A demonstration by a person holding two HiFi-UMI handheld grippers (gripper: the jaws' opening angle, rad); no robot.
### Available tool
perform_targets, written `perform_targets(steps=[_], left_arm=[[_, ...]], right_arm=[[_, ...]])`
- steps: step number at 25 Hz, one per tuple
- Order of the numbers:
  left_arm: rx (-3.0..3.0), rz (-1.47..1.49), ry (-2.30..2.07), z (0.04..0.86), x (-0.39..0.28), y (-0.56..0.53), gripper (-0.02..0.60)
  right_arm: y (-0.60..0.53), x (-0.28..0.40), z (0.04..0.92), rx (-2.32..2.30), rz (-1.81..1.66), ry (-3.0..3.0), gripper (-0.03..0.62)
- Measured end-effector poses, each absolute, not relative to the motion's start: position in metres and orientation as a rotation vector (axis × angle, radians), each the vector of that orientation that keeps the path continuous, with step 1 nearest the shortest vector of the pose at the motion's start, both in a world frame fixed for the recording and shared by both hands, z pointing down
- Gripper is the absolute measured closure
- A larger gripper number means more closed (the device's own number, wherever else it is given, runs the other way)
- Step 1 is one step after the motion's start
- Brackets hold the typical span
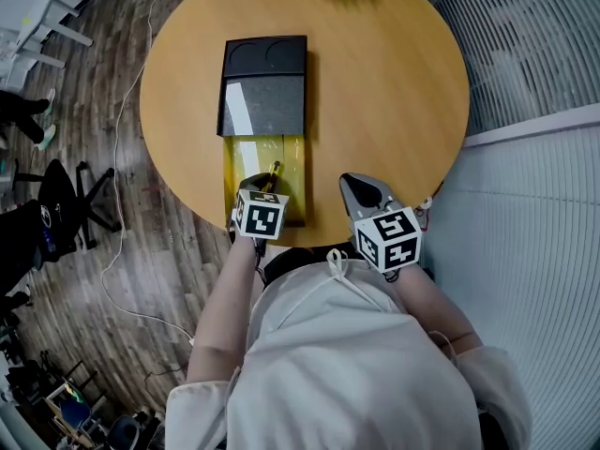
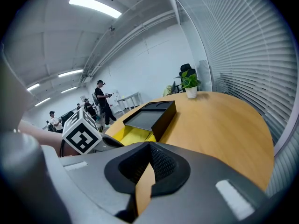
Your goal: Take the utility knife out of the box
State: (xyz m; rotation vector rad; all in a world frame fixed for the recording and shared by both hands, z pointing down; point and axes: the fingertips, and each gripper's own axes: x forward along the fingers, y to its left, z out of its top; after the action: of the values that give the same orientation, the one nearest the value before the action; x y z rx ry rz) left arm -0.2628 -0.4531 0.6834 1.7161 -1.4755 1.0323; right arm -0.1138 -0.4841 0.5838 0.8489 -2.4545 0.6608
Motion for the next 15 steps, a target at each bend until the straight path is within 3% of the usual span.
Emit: perform_targets(steps=[15], left_arm=[[2.012,0.689,-1.87,0.509,-0.249,-0.447,0.515]], right_arm=[[-0.474,-0.127,0.515,0.867,0.484,-2.59,0.595]])
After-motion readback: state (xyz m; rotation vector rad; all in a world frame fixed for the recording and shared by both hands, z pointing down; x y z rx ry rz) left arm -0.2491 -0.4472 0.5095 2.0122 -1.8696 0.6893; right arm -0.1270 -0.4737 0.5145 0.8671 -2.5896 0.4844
